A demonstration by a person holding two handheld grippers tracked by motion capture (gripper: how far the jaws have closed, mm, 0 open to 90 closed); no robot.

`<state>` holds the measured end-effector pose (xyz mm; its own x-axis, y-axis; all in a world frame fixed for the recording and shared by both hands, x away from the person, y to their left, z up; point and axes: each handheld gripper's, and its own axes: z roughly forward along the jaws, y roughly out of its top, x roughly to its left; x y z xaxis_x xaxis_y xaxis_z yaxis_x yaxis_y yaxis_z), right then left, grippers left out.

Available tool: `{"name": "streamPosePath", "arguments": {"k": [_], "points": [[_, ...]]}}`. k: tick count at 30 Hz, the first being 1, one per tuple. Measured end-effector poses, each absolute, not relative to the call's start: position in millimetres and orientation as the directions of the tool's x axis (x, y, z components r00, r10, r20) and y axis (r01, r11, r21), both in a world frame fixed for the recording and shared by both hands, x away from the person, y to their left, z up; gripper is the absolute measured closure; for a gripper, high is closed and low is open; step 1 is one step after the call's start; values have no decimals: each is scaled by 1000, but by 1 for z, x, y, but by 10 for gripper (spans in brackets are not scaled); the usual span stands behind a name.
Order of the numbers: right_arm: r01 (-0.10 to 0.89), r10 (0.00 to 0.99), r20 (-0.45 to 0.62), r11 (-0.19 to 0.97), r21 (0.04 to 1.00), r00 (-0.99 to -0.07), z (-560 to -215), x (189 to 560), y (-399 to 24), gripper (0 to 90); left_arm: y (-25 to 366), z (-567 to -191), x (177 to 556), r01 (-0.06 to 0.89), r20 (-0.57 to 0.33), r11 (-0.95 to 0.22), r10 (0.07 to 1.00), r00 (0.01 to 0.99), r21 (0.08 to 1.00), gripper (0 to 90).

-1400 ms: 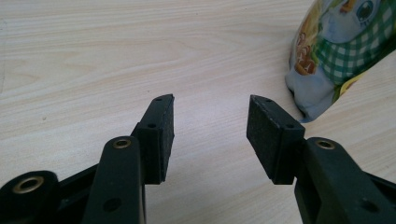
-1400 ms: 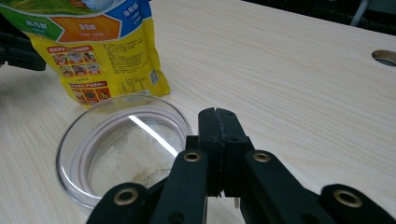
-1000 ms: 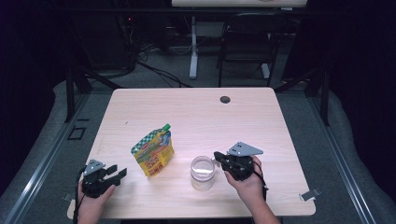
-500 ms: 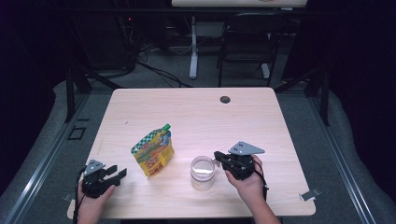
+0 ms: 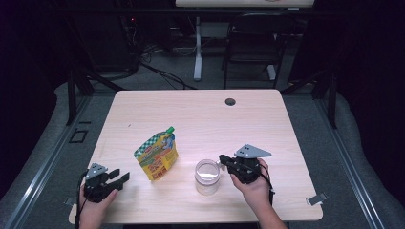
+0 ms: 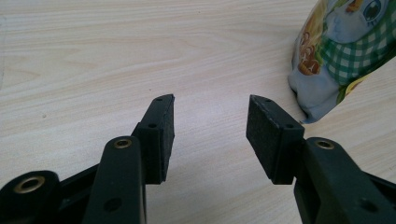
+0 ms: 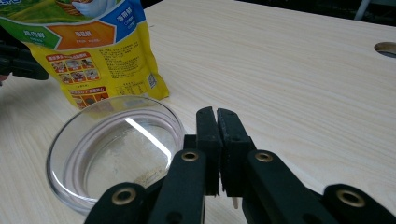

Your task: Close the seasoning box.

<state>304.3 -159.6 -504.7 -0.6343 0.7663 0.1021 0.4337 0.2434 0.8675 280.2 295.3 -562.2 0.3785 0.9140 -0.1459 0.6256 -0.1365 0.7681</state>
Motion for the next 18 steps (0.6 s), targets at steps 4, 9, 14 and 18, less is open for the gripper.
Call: {"name": "streamPosePath", "arguments": {"k": [4, 9, 14, 18], "points": [[440, 767, 114, 234, 867, -631, -505, 305, -160, 885, 295, -562, 280, 626, -146, -138, 914, 380, 768, 520], [454, 766, 139, 216, 864, -627, -505, 306, -161, 885, 295, -562, 280, 625, -145, -138, 913, 381, 768, 520], [470, 764, 164, 199, 860, -624, -506, 306, -163, 885, 295, -562, 280, 625, -145, -139, 913, 381, 768, 521], [496, 754, 225, 151, 855, -617, -508, 309, -167, 884, 295, -562, 280, 625, -145, -139, 913, 381, 768, 522]]}}
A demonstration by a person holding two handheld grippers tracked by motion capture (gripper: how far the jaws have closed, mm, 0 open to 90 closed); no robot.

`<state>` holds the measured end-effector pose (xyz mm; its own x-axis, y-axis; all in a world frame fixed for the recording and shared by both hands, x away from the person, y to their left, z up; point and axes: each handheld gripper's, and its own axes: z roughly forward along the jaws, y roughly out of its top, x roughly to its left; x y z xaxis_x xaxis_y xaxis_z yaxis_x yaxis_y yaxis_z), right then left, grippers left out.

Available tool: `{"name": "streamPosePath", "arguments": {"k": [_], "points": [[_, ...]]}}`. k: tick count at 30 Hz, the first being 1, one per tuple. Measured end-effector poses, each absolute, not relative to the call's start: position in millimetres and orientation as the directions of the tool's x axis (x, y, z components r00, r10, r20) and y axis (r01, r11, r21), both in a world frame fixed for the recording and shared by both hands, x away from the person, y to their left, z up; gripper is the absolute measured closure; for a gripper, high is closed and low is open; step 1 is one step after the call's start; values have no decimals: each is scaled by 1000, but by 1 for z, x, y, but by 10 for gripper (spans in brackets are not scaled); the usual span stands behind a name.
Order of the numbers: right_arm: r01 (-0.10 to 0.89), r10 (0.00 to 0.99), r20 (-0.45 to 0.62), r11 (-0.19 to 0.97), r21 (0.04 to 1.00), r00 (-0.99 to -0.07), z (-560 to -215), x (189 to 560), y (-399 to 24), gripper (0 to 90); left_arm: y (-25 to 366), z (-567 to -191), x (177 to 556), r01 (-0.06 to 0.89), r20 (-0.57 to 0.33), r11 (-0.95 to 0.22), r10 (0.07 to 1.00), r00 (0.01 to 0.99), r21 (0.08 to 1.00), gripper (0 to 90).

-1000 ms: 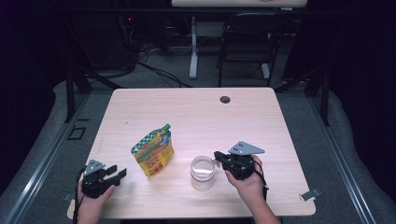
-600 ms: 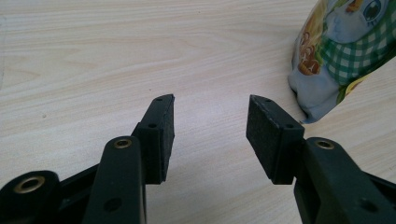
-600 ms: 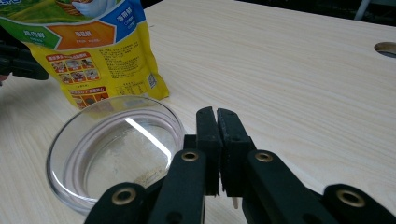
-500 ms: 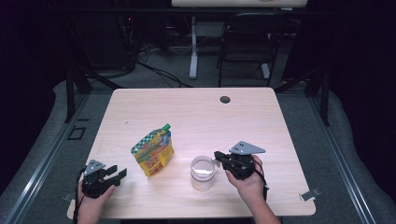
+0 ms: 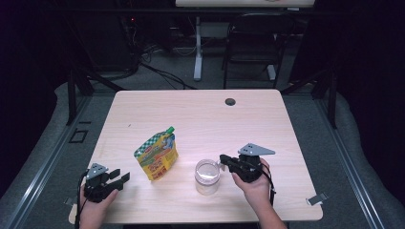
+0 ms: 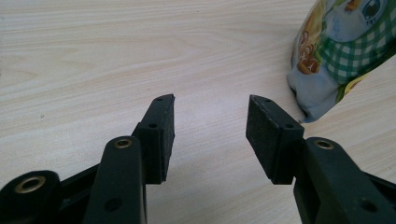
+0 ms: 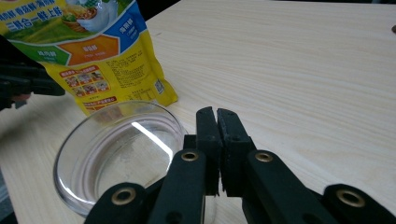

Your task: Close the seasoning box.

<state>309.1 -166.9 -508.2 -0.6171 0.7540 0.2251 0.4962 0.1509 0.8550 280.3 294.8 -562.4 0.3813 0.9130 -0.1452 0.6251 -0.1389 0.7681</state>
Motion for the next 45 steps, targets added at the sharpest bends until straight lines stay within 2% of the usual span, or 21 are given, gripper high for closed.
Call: {"name": "streamPosePath", "arguments": {"k": [11, 14, 17, 33, 37, 39, 40, 41, 42, 45], "points": [[518, 748, 267, 118, 847, -607, -511, 312, -170, 888, 295, -563, 280, 626, -145, -139, 913, 381, 767, 522], [554, 722, 353, 51, 831, -595, -515, 315, -175, 884, 295, -563, 281, 626, -145, -139, 913, 380, 767, 522], [563, 704, 385, 26, 826, -597, -516, 316, -176, 880, 295, -563, 281, 627, -145, -139, 914, 380, 766, 522], [550, 719, 358, 40, 834, -595, -515, 315, -174, 893, 295, -563, 280, 626, -144, -140, 914, 380, 767, 522], [561, 741, 329, 76, 824, -585, -517, 315, -174, 900, 295, -563, 280, 625, -143, -140, 914, 380, 768, 522], [580, 744, 355, 54, 813, -566, -520, 317, -174, 900, 295, -563, 280, 625, -143, -139, 914, 380, 768, 522], [607, 717, 424, -3, 795, -552, -524, 319, -177, 900, 295, -563, 281, 626, -142, -140, 915, 378, 767, 522], [607, 717, 424, -3, 795, -552, -524, 319, -177, 900, 295, -563, 281, 626, -142, -140, 915, 378, 767, 522], [636, 702, 473, -37, 771, -532, -527, 321, -180, 900, 294, -563, 281, 628, -143, -140, 915, 378, 766, 522], [660, 682, 519, -71, 748, -515, -531, 324, -184, 888, 294, -563, 281, 627, -141, -141, 915, 378, 766, 522]]}}
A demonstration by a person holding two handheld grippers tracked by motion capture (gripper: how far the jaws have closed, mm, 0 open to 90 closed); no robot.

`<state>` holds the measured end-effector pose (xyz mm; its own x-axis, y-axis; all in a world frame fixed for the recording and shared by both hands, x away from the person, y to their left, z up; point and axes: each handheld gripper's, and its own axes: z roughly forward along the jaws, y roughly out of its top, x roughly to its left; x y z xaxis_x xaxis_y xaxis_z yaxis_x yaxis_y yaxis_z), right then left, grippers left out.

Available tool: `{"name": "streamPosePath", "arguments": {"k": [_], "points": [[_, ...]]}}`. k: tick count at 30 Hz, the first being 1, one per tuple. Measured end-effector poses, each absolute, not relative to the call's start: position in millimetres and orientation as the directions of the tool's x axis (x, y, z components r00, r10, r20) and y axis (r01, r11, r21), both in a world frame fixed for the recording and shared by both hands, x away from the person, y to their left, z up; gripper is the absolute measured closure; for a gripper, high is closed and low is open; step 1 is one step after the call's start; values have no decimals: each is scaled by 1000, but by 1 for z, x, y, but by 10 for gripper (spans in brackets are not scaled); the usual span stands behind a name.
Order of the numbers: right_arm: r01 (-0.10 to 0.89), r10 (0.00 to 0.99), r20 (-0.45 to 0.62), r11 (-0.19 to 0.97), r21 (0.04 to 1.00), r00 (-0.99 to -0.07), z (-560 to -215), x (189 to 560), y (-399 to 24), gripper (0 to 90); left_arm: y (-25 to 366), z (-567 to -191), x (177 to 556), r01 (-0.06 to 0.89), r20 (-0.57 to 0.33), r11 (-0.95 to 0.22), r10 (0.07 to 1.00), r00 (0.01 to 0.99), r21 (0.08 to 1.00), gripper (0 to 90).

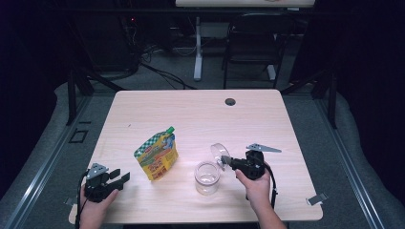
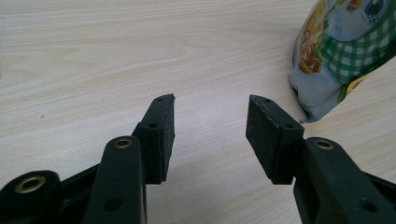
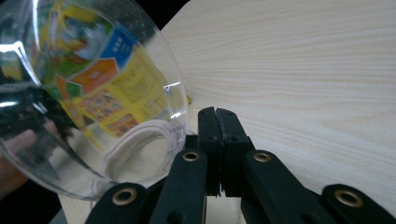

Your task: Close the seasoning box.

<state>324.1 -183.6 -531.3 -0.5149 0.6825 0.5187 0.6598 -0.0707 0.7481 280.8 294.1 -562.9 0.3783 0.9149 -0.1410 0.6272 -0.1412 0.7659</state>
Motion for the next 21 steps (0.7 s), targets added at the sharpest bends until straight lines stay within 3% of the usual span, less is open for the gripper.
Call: {"name": "streamPosePath", "arguments": {"k": [4, 21], "points": [[665, 677, 539, -97, 741, -502, -534, 325, -185, 868, 294, -563, 281, 627, -140, -141, 915, 378, 766, 522], [653, 741, 450, -21, 757, -499, -537, 322, -191, 820, 289, -562, 284, 609, -149, -140, 905, 399, 781, 526]]}}
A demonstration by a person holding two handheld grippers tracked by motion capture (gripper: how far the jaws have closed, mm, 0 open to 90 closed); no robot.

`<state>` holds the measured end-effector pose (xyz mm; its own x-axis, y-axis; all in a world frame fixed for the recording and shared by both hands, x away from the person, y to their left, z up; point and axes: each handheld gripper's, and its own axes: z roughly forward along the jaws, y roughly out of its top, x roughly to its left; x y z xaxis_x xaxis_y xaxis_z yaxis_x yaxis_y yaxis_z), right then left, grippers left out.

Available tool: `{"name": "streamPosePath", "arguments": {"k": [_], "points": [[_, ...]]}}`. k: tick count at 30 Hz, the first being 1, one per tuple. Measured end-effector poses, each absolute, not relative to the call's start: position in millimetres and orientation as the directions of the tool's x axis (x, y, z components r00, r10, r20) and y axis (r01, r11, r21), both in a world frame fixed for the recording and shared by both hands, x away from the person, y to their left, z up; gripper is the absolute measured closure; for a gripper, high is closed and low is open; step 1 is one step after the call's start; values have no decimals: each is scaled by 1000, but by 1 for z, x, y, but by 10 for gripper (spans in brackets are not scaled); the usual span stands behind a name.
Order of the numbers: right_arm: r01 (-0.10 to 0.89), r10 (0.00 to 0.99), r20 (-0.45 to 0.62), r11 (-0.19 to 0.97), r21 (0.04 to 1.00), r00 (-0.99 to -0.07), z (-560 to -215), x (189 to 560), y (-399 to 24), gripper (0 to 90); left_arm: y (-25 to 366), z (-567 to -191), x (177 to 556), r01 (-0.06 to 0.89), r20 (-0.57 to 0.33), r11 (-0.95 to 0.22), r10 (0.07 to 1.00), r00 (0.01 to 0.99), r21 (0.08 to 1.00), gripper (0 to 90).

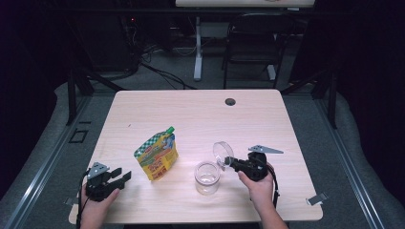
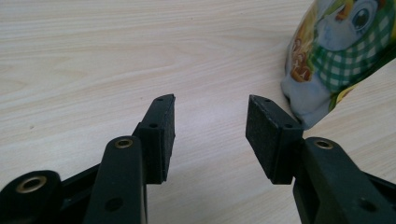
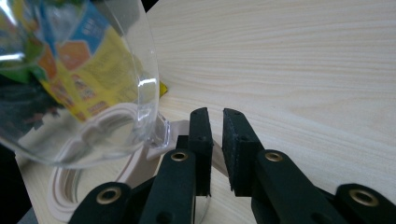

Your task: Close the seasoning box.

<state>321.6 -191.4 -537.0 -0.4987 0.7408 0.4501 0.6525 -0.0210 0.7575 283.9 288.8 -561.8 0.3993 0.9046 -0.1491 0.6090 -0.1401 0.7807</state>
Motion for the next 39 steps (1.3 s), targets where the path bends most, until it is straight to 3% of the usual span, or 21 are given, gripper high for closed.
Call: {"name": "streamPosePath", "arguments": {"k": [9, 19, 29, 39], "points": [[643, 766, 400, 22, 766, -503, -537, 316, -193, 807, 278, -556, 283, 578, -131, -172, 886, 445, 798, 517], [651, 767, 414, 6, 759, -490, -539, 317, -197, 787, 273, -546, 272, 515, -168, -166, 825, 539, 841, 433], [655, 766, 423, -4, 756, -484, -540, 318, -199, 776, 259, -539, 269, 488, -192, -178, 765, 615, 854, 492], [657, 771, 422, -6, 754, -477, -542, 316, -202, 764, 242, -557, 290, 556, -276, -164, 734, 620, 814, 522]]}}
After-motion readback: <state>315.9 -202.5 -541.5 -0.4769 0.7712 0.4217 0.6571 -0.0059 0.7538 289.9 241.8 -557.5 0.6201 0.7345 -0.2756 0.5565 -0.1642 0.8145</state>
